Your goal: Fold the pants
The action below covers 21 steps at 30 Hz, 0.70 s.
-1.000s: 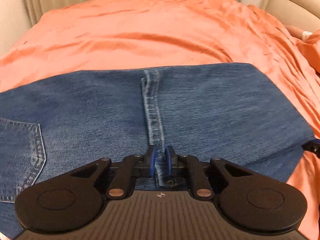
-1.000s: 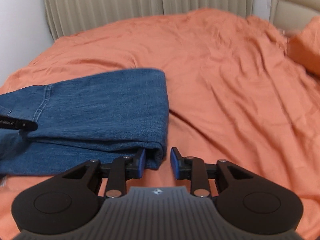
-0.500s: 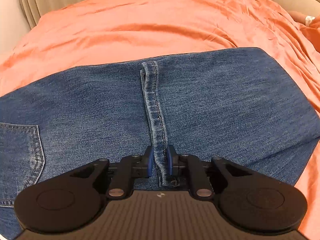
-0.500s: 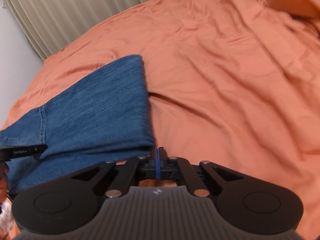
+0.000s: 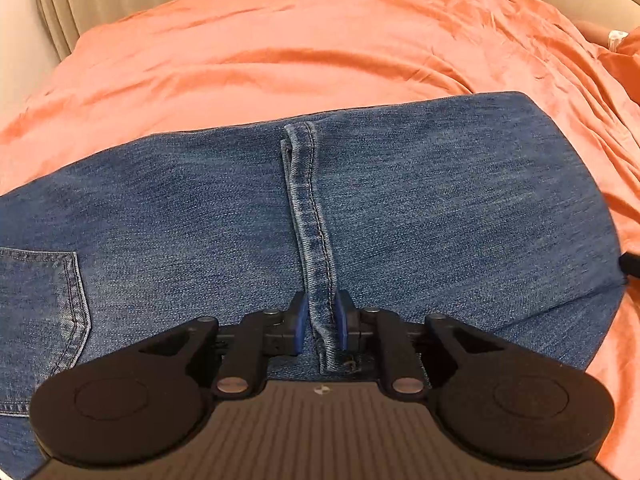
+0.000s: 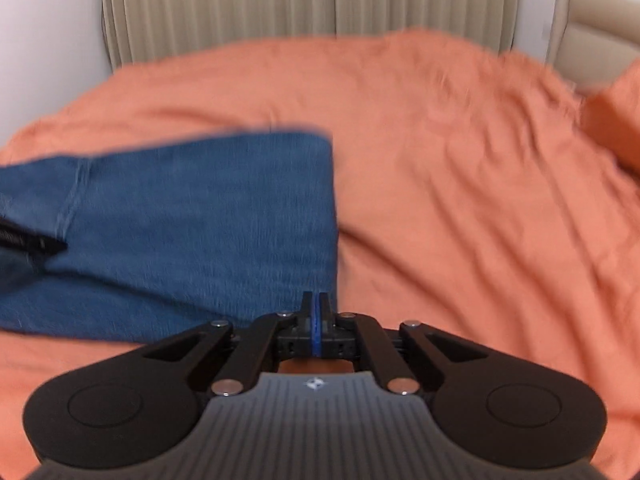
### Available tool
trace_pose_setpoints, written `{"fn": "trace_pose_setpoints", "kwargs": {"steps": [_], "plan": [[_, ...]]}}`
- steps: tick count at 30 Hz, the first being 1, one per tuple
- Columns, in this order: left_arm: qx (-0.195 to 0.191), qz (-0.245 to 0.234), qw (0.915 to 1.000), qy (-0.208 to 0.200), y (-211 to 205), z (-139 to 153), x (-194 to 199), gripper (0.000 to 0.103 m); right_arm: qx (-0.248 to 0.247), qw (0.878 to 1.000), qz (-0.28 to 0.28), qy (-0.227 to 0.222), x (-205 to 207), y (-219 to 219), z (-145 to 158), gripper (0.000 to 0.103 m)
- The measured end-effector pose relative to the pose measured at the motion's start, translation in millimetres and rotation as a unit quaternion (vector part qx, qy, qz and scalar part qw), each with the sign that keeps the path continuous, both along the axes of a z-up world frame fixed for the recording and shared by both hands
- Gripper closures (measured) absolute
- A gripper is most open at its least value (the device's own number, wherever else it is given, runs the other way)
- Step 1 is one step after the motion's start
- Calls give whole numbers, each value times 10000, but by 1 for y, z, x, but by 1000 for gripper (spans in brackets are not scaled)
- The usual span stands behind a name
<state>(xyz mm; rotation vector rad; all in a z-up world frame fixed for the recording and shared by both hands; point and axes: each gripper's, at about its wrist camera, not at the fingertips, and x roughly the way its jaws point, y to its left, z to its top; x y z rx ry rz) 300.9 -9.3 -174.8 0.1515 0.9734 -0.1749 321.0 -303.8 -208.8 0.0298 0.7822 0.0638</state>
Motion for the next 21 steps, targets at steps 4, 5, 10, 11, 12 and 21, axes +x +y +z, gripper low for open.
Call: {"fn": "trace_pose_setpoints", "kwargs": {"steps": [4, 5, 10, 11, 12, 21], "plan": [[-141, 149, 9998, 44, 6, 3, 1, 76, -90, 9998, 66, 152, 4, 3, -13, 103], [-192, 214, 9996, 46, 9, 7, 0, 71, -113, 9998, 58, 154, 4, 3, -13, 103], [-565, 377, 9977, 64, 37, 33, -16, 67, -338, 9994, 89, -20, -7, 6, 3, 103], [-641, 410, 9971, 55, 45, 40, -21, 67, -394, 9991, 123, -114, -12, 8, 8, 103], [-738, 457, 9962, 69, 55, 47, -26, 67, -405, 9988, 193, -200, -15, 10, 14, 103], [-968, 1254, 9874, -38, 151, 110, -57, 49, -521, 9844, 1587, -544, -10, 60, 72, 100]]}}
